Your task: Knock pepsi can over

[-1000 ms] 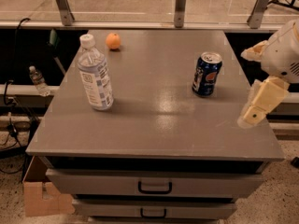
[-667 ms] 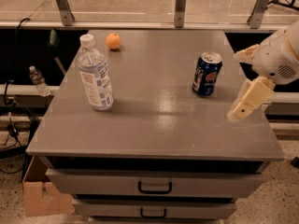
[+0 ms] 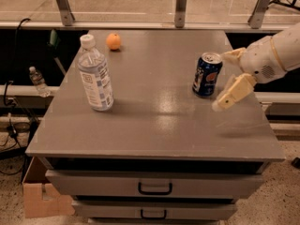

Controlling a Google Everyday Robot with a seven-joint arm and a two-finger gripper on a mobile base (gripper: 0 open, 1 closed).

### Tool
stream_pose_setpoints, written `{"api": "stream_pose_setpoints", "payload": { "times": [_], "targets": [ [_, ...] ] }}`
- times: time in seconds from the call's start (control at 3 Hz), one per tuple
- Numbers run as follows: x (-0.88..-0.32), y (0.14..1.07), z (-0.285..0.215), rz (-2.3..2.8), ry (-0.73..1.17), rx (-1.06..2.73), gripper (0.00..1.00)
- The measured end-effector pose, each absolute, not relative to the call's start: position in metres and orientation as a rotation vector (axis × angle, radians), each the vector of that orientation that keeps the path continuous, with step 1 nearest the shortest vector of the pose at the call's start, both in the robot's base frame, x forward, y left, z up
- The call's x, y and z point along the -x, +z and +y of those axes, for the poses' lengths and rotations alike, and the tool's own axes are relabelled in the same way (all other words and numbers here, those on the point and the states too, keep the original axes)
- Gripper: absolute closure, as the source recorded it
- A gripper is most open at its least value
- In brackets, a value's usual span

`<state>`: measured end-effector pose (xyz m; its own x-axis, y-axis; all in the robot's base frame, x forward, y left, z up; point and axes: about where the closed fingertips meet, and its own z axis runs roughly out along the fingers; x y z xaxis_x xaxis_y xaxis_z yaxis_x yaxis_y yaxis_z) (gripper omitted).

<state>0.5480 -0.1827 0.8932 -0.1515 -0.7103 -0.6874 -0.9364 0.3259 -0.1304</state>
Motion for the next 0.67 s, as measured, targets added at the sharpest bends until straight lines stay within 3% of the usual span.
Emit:
{"api": "stream_pose_setpoints", "payload": {
  "times": [0.67],
  "targets": [
    [-0.555,0.89,-0.139,1.787,0.671,1.403,0.0]
  ]
}}
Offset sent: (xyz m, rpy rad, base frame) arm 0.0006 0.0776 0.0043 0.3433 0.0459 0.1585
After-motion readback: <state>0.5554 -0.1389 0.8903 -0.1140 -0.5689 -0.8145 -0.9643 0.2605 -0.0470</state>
